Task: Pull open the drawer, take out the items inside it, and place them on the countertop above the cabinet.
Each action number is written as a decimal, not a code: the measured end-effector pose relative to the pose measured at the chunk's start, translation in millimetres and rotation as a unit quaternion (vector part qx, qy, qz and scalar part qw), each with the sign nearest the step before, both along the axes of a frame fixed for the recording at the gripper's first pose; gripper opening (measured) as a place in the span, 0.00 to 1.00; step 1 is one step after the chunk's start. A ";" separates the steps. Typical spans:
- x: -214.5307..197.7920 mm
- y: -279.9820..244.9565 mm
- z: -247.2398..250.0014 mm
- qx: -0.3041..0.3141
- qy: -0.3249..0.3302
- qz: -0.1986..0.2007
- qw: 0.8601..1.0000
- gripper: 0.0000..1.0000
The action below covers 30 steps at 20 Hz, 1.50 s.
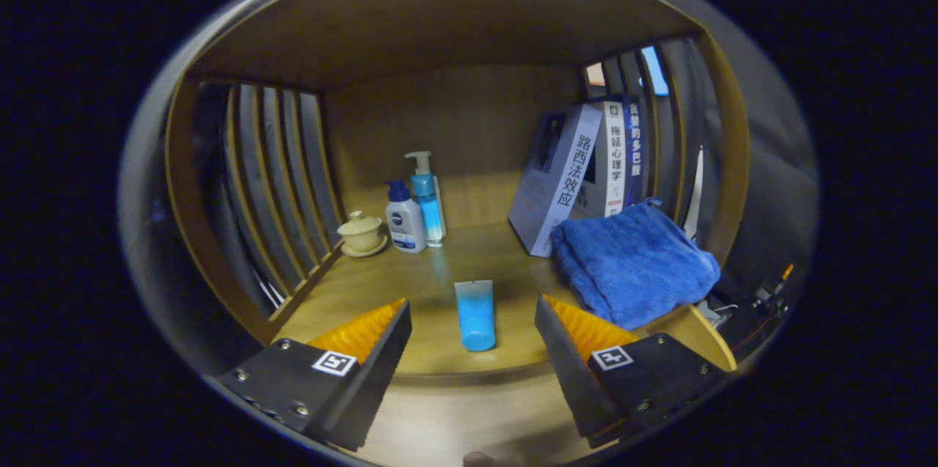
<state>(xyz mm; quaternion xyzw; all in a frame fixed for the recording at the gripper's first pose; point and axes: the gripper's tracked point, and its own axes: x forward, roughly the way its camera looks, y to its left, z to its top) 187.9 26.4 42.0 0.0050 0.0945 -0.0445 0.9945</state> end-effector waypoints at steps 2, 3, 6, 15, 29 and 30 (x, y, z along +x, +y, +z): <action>-30.3 1.3 5.5 -0.011 -0.008 0.008 1.000 1.00; -46.2 2.5 8.5 -0.015 -0.015 0.012 1.000 1.00; -94.2 -3.5 18.2 -0.032 -0.039 0.008 0.999 1.00; -208.3 -27.1 -5.8 -0.016 -0.054 0.008 0.998 1.00; -231.4 -36.1 -173.5 0.013 0.004 -0.029 0.999 1.00; -226.5 -34.4 -183.2 0.022 0.011 -0.029 0.999 1.00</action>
